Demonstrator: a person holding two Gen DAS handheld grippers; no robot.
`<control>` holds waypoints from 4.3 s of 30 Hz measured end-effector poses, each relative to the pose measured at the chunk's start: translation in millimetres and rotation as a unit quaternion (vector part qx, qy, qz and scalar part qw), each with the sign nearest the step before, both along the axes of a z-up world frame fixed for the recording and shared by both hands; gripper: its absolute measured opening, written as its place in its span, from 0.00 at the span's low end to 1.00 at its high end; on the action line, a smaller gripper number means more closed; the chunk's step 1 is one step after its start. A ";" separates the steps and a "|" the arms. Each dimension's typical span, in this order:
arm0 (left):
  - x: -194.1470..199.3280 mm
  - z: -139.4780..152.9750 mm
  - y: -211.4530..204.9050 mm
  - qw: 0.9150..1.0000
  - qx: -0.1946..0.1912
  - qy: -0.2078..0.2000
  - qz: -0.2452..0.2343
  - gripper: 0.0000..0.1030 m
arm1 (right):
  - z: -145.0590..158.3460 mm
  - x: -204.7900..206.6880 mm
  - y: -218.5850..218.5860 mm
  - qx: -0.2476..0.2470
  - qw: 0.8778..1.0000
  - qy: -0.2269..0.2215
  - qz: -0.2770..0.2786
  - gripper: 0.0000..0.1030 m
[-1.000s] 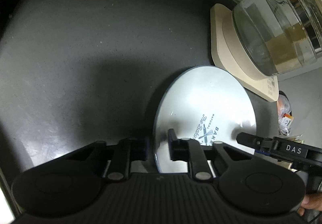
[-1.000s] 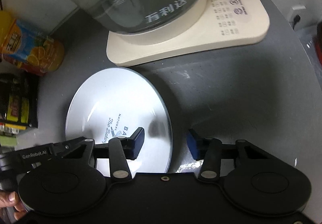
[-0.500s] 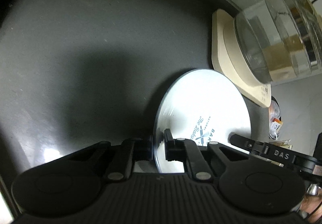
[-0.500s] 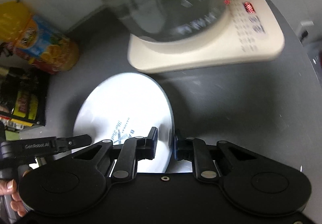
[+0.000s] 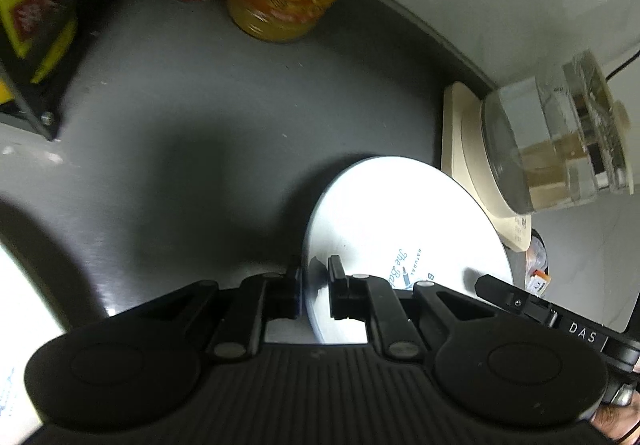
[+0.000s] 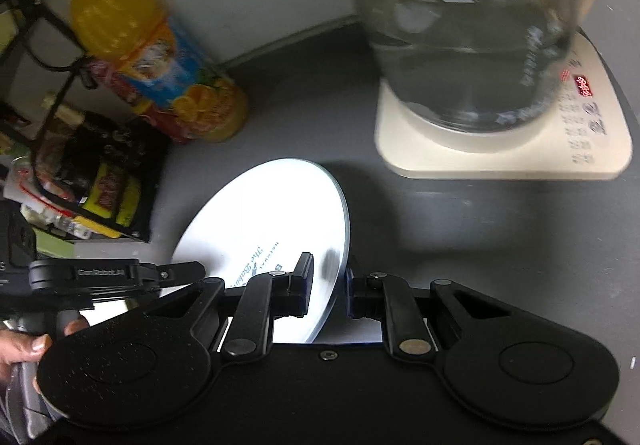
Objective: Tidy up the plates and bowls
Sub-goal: 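Carry the 'BAKERY' plate with the right tool onto the plate stack, then lower the 'BAKERY' plate onto the stack and open the right tool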
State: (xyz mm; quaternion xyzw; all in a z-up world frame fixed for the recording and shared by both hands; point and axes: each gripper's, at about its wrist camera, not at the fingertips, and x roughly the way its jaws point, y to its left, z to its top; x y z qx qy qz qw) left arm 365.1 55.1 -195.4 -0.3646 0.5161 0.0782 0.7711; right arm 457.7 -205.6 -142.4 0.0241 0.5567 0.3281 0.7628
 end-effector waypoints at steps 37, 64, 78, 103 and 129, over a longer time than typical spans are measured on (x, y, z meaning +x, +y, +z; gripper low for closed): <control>-131.7 59.4 70.5 0.990 0.034 -0.027 0.131 0.12 | 37.2 -56.1 95.0 0.073 0.988 -0.015 0.134 0.16; -234.7 28.8 103.1 0.977 0.012 0.009 0.211 0.12 | 9.6 -119.2 154.2 0.044 0.976 0.014 0.213 0.16; -249.9 7.0 117.6 0.977 -0.004 0.028 0.211 0.13 | -5.0 -129.0 163.7 0.023 0.979 0.015 0.200 0.13; -249.6 30.5 145.5 0.990 0.067 0.035 0.121 0.32 | -14.3 -148.1 160.3 0.006 0.985 -0.023 0.170 0.05; -259.0 5.9 164.8 0.991 0.050 0.033 0.122 0.32 | -27.9 -157.6 181.3 -0.037 0.982 -0.020 0.184 0.18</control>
